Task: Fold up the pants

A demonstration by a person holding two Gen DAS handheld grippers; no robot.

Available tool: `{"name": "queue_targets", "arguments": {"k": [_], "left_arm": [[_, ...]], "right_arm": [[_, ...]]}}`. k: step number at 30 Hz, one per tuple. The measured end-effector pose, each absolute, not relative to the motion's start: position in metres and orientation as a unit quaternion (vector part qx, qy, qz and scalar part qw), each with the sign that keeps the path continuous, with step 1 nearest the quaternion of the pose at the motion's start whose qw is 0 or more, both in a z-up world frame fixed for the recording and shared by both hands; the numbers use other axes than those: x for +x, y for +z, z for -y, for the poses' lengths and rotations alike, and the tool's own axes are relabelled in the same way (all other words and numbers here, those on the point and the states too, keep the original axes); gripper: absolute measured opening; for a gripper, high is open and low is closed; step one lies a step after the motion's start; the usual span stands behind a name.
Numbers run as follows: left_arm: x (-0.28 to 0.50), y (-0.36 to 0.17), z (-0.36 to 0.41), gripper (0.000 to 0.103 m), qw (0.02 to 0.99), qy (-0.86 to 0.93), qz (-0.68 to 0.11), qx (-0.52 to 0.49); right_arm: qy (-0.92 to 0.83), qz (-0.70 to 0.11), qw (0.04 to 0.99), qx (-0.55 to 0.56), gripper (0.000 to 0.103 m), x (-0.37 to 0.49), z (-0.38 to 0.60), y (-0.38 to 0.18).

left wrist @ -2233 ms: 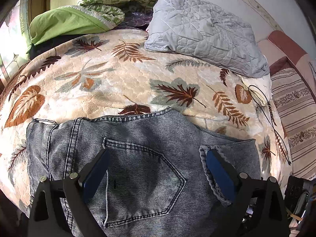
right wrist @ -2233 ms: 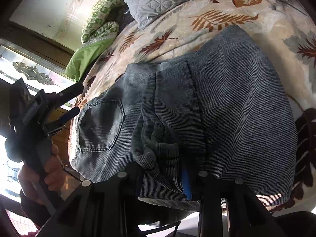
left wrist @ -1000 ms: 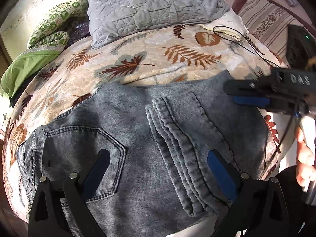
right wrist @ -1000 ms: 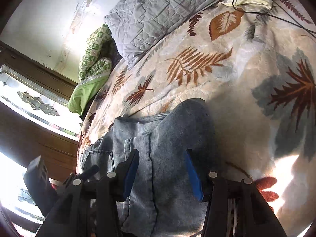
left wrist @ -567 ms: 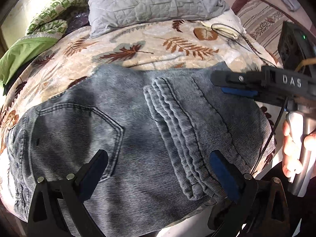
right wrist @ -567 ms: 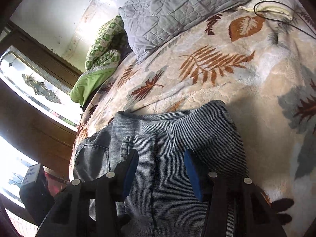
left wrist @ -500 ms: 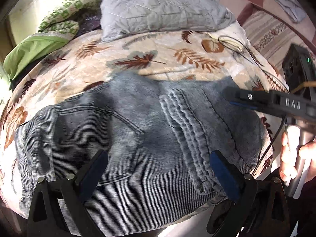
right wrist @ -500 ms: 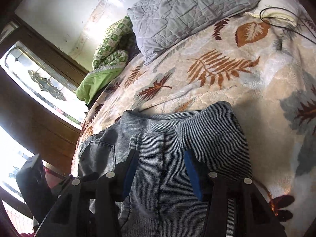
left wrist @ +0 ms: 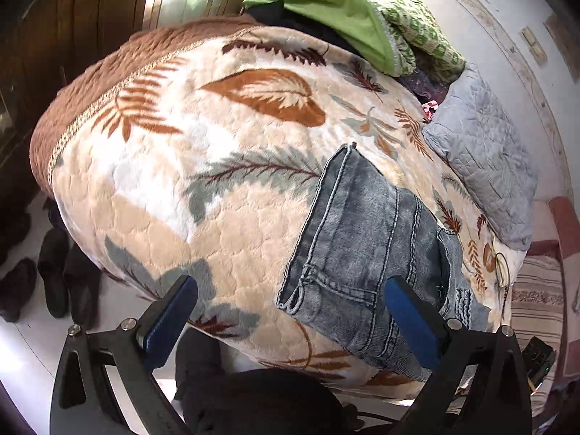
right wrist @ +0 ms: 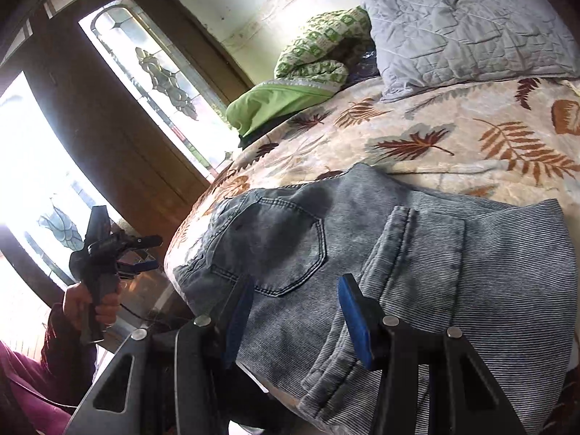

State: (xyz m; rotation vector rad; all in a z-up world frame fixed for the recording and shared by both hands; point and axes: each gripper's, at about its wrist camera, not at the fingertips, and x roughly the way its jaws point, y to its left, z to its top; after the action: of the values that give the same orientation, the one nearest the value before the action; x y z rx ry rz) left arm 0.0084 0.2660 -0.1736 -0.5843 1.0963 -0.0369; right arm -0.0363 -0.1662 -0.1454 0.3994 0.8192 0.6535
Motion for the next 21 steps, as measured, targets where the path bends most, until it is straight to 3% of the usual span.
{"name": "queue_targets", "arguments": {"k": [9, 13, 19, 21], "left_arm": [[0.018, -0.227, -0.252, 0.102, 0.732, -0.066, -0.528, -0.426], [0.022, -0.221, -0.243, 0.101, 0.750, -0.071, -0.504, -0.423], [0.032, -0.221, -0.238, 0.083, 0.769, -0.073, -0.491, -0.402], [0.031, -0.221, -0.240, 0.055, 0.779, -0.061, -0.487, -0.391]], "right_arm": [[0.319, -0.399, 0.842, 0.173, 0.052, -0.038, 0.150, -0.150], [0.306, -0.396, 0.845, 0.187, 0.052, -0.038, 0.162, -0.150], [0.296, -0.396, 0.846, 0.201, 0.052, -0.035, 0.169, -0.150], [0.297, -0.393, 0.847, 0.199, 0.052, -0.035, 0.168, -0.149]]}}
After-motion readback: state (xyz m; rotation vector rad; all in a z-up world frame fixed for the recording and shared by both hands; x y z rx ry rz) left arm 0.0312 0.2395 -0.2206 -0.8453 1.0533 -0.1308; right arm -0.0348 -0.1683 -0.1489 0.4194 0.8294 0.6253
